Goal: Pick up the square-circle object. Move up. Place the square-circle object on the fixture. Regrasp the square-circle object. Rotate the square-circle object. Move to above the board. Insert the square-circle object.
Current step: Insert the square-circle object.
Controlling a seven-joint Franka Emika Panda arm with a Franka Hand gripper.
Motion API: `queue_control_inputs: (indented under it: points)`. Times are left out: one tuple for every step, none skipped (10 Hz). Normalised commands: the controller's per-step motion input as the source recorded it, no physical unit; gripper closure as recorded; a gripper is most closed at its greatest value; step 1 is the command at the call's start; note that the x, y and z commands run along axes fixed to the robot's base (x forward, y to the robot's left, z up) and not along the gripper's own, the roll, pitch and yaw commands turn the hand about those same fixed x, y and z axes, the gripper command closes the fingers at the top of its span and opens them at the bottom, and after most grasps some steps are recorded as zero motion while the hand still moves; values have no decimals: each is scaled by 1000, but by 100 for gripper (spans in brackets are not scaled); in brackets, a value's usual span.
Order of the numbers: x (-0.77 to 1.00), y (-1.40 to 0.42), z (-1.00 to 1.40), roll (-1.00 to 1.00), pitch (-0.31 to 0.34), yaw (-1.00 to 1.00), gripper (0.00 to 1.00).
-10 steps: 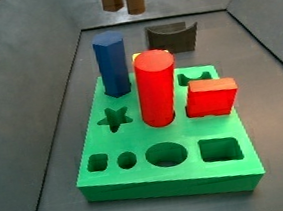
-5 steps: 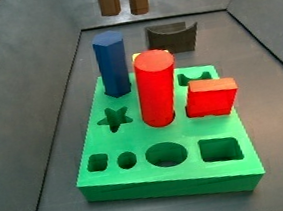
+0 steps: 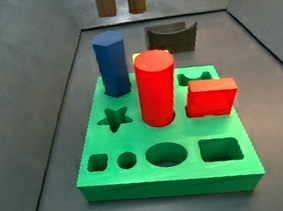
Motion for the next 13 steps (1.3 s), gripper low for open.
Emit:
queue_control_inputs:
  points:
    - [-246, -891, -180, -107, -87, 0, 100]
    - [-337, -897, -226, -113, -103, 0, 100]
    - [-380, -897, -254, -106, -113, 0, 100]
    - [-369, -871, -291, -99, -109, 0, 100]
    - [-291, -817, -457, -51, -84, 46, 100]
    - [-160, -697, -597, -43, -37, 83, 100]
    - [0, -586, -771, -17, 0, 97, 100]
    - [3, -537, -900, 0, 0, 80, 100]
    - [0, -434, -897, 0, 0, 80, 100]
    - [0, -251, -811, 0, 43, 0, 100]
    - [0, -114, -740, 0, 96, 0, 100]
    - [0, 0, -531, 0, 81, 0, 100]
    - [0, 0, -369, 0, 53, 0, 100]
